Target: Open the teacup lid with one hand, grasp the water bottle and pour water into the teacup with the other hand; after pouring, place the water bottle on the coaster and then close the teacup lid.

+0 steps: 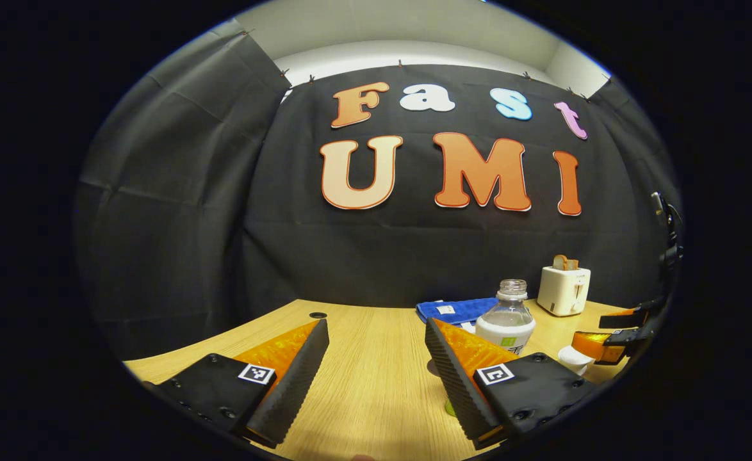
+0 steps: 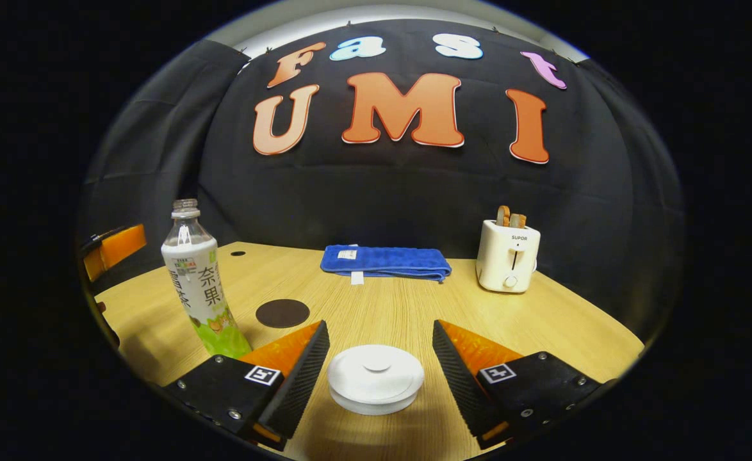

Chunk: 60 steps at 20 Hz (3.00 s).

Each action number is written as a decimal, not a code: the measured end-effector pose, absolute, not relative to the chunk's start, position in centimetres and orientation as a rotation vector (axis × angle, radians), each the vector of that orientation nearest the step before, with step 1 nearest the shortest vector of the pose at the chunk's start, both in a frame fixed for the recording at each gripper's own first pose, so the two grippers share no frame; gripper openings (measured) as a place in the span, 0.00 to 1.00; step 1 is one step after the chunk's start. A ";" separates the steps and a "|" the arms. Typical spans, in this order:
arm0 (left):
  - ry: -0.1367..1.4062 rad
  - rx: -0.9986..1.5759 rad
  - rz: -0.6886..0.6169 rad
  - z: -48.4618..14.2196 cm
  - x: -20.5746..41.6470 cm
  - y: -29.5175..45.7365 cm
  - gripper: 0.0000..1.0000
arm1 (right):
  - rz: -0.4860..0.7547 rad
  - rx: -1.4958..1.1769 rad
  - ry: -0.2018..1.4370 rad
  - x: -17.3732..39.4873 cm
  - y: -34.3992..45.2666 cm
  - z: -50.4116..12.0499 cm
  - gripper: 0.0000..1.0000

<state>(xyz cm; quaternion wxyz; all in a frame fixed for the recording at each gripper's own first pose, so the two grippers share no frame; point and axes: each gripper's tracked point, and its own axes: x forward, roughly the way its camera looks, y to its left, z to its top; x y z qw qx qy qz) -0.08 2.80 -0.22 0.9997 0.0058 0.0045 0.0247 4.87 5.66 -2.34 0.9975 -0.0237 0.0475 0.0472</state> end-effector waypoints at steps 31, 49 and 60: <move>0.001 0.016 0.077 -0.1 -0.7 3.7 0.99 | 0.087 -0.008 0.092 5.7 5.2 -1.1 0.13; 0.051 -0.025 -0.139 -0.7 -4.9 -7.3 0.99 | -0.056 0.014 0.083 0.9 -4.2 -0.7 0.13; 0.131 0.006 -0.118 -5.1 -1.3 -9.3 0.99 | -0.127 0.063 0.090 -0.5 -8.7 -1.3 0.13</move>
